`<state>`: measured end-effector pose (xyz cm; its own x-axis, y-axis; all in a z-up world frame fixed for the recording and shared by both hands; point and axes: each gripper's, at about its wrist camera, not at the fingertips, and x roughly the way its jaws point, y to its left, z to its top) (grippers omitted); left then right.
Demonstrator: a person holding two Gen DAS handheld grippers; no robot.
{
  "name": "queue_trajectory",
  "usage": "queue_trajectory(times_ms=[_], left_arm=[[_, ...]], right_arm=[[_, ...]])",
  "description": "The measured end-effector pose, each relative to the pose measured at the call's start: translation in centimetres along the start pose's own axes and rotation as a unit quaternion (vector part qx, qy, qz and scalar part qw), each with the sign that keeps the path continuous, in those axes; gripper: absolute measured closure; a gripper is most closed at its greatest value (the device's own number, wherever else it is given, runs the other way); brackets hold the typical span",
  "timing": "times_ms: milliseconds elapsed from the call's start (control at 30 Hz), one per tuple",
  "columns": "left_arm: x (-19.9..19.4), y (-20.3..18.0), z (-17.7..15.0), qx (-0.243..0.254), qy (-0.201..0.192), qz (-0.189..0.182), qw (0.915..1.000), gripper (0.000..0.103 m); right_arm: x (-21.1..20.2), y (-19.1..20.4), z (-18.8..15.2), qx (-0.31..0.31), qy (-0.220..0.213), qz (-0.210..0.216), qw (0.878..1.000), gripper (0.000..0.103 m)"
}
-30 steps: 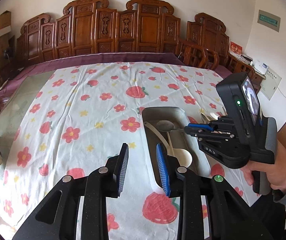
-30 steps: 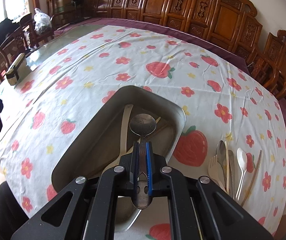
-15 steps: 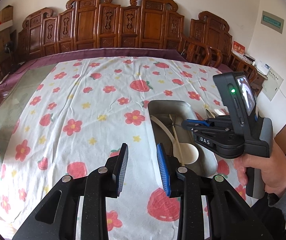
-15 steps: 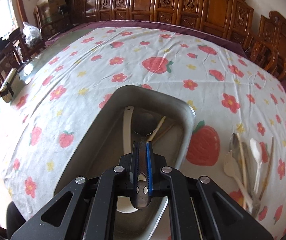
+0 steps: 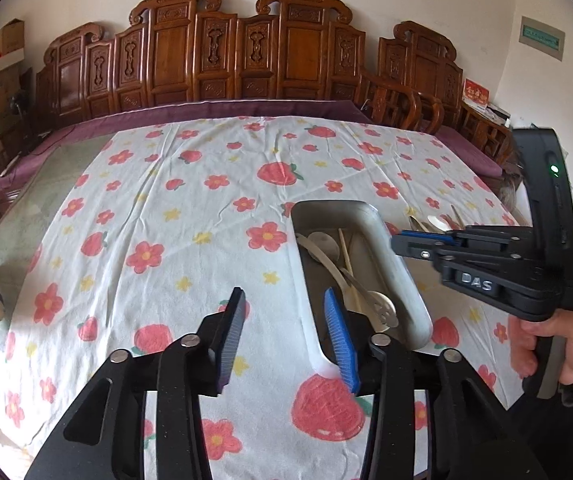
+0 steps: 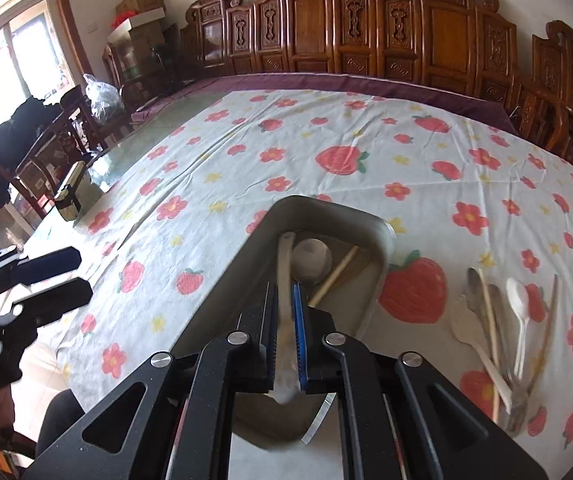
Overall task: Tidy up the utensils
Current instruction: 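Move the right tool back to the pile and close on a fork, then lift the steel fork out of the utensil pile with the right tool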
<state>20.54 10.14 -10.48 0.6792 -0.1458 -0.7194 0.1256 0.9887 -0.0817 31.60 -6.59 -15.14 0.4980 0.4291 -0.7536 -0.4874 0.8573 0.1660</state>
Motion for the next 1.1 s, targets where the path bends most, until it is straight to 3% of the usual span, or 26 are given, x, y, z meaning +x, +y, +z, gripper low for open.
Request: queue_trajectory(times_ms=[200,267,400,567,800,1100], left_arm=[[0.0,-2.6,0.0,0.015,-0.002,-0.002,0.9999,0.032],[0.3,-3.7,0.1,0.02,0.002,-0.002,0.9998,0.029],[1.5,-6.0,0.7,0.024,0.015,-0.015,0.9995,0.029],[2.8,-9.1,1.6,0.035,0.022,-0.033,0.9986,0.029],[4.7,-12.8,2.1,0.049,0.033,-0.054,0.9968,0.029],[6.9,-15.4,1.7,0.06,0.051,-0.066,0.9947,0.029]], right_arm=[[-3.7,-5.1,-3.5,-0.013,-0.014,-0.044,0.999,0.091],[-4.7,-7.2,-4.6,-0.007,-0.014,-0.061,0.998,0.088],[-6.4,-11.7,-6.5,0.013,-0.001,-0.082,0.997,0.087],[-6.9,-15.9,-7.2,0.017,0.019,-0.092,0.995,0.079],[-4.5,-18.4,-7.1,0.019,0.065,-0.067,0.995,0.079],[-0.5,-19.9,-7.1,0.027,0.108,-0.067,0.992,0.079]])
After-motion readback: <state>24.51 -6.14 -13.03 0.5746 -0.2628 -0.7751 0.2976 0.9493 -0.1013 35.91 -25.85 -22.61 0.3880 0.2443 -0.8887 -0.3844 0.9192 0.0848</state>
